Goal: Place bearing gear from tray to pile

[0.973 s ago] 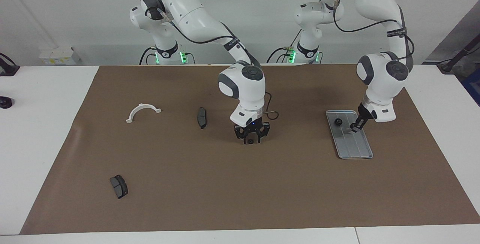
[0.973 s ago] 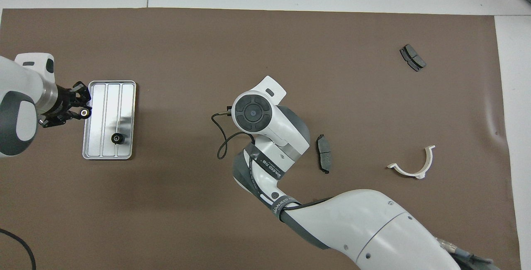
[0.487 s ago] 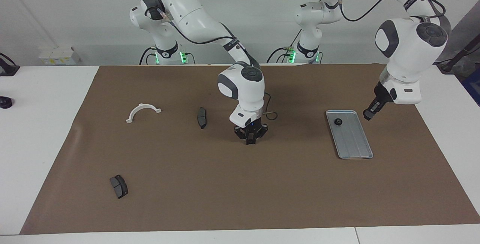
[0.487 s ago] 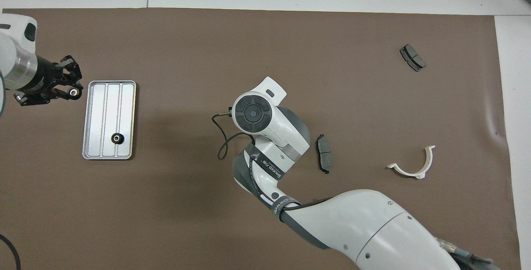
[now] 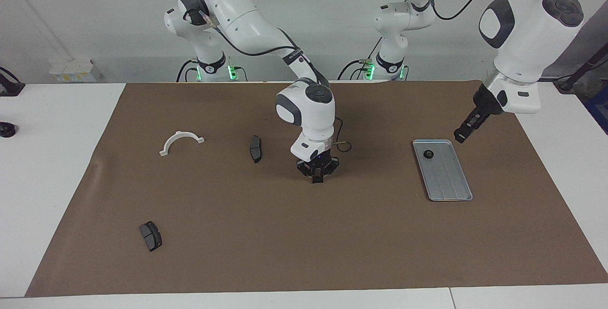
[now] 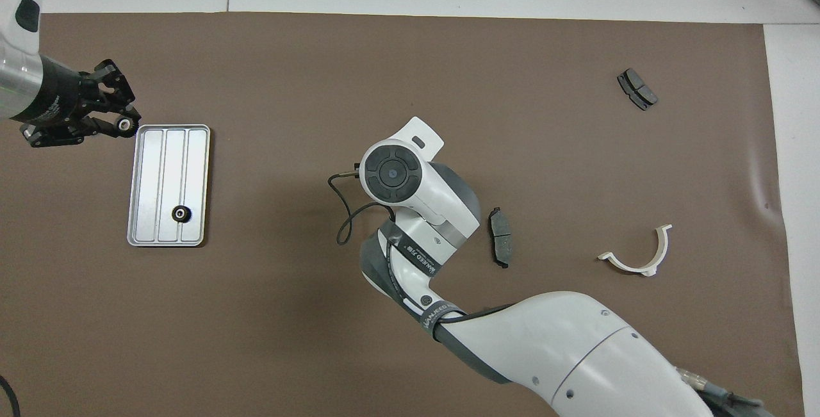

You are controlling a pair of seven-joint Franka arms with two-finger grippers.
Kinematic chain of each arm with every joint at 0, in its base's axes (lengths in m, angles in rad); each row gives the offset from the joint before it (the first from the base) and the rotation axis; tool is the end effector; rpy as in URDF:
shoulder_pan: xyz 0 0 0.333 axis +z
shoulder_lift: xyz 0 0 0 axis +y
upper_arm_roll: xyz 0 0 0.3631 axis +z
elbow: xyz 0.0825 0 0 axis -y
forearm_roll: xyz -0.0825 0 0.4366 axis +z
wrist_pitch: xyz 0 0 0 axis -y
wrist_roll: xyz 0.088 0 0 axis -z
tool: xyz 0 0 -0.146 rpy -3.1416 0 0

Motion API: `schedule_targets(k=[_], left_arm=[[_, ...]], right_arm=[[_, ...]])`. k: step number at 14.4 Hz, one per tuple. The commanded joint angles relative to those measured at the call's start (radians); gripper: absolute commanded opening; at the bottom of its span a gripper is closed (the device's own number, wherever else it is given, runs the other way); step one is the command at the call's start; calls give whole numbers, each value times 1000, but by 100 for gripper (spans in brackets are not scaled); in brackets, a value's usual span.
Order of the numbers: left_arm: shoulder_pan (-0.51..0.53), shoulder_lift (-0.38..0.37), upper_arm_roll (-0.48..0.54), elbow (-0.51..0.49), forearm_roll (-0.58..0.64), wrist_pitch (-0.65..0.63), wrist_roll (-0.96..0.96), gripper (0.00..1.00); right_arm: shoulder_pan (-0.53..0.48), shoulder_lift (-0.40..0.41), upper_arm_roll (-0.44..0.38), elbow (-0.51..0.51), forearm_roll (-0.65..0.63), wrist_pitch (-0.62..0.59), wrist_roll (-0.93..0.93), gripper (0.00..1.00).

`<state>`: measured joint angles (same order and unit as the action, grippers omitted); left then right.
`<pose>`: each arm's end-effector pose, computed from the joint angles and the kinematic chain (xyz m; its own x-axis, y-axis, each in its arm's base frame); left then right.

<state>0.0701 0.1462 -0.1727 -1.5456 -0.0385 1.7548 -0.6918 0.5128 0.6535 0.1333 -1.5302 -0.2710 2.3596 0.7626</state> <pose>0.6711 -0.0668 0.5708 0.8264 0.5630 0.0095 0.5600 -0.8236 0.0900 0.6581 0.4623 0.2631 0.9747 0.0214 0.2224 0.0259 -0.9995 -0.0174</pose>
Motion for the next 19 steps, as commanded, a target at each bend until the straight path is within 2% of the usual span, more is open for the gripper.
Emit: schedule_targets(k=[1, 3, 5, 8, 10, 11, 14, 16, 19], left_arm=[[-7, -5, -59, 13, -12, 1, -37, 0], [-13, -19, -94, -45, -14, 101, -95, 0], [-105, -19, -103, -124, -15, 211, -167, 0], [-241, -4, -103, -256, -17, 456, -314, 0], [-283, 10, -105, -322, -23, 614, -360, 0], [-297, 27, -106, -338, -38, 673, -370, 0], [-390, 163, -102, -329, -46, 845, -431, 0], [-440, 245, -99, -324, -37, 905, -463, 0], [-437, 283, -99, -332, -35, 986, -508, 1]], right_arm=[[-51, -3, 8, 25, -17, -40, -23, 1], [-106, -8, 8, 44, -10, -75, -98, 1], [-176, -9, 8, 45, -8, -88, -170, 1], [-307, -11, 9, 45, -5, -91, -293, 1], [-391, -11, 9, 53, 10, -114, -373, 1], [-430, -11, 9, 65, 22, -125, -414, 1], [-519, -15, 9, 74, 44, -166, -468, 1], [-551, -15, 8, 70, 47, -172, -468, 1], [-608, -23, 9, 52, 49, -187, -468, 3]])
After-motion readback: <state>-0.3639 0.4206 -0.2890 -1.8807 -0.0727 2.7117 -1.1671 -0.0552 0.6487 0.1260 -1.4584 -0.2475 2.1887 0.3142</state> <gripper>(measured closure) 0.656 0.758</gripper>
